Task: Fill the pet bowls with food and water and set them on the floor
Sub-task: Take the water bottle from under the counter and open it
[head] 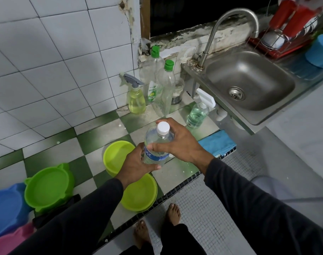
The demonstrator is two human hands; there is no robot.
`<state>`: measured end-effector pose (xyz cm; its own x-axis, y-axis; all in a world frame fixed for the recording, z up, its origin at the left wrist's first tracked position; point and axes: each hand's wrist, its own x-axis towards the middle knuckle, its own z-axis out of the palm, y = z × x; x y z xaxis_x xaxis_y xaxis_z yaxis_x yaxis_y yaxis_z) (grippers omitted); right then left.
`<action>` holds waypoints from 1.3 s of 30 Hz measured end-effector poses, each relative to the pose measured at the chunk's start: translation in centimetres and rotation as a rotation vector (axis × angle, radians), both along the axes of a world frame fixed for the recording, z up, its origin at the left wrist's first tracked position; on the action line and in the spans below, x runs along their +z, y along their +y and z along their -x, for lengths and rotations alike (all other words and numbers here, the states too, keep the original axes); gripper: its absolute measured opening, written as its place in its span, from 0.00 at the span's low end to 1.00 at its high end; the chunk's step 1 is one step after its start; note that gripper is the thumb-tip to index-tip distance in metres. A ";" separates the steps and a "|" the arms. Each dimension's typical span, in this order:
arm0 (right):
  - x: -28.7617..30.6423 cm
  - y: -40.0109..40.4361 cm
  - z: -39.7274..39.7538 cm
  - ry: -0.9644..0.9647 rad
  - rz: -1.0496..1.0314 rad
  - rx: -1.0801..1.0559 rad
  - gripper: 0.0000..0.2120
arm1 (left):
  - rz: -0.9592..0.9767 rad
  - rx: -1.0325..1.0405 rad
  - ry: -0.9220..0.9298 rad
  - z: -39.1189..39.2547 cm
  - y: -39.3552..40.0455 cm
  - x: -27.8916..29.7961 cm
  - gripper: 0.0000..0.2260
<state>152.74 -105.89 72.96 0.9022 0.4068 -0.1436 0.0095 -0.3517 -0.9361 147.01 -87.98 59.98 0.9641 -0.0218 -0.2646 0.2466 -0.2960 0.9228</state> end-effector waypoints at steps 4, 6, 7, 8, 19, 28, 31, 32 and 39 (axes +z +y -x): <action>0.0 0.0 0.1 0.002 0.014 -0.010 0.33 | 0.012 0.009 0.009 0.1 0.0 0.1 0.31; 0.1 -0.1 0.2 0.003 0.024 -0.009 0.34 | 0.013 0.009 0.011 0.1 0.1 0.2 0.32; 0.1 -0.1 0.3 0.000 0.032 -0.008 0.34 | 0.013 0.007 0.008 0.2 0.1 0.3 0.32; 0.2 -0.1 0.4 -0.005 0.042 -0.008 0.35 | 0.011 0.006 0.006 0.2 0.1 0.4 0.32; 1.2 -1.6 1.7 -0.085 0.225 0.017 0.39 | -0.070 0.003 -0.058 1.1 1.2 3.2 0.28; 0.6 -4.1 3.9 -0.203 0.612 0.079 0.41 | -0.428 -0.009 -0.165 3.8 2.7 7.4 0.31; 0.6 -4.5 4.6 -0.236 0.762 0.142 0.39 | -0.613 -0.056 -0.179 4.9 2.6 8.9 0.33; 0.6 -4.6 4.9 -0.261 0.817 0.163 0.38 | -0.679 -0.071 -0.184 5.3 2.5 9.3 0.33; 1.3 -5.0 7.1 -0.378 1.059 0.339 0.30 | -0.930 -0.074 -0.163 9.6 1.1 11.3 0.31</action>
<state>145.60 -110.92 74.27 0.8282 0.4730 -0.3007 0.4672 -0.8790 -0.0957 137.39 -86.93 71.31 0.9954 0.0675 -0.0684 0.0864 -0.9400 0.3300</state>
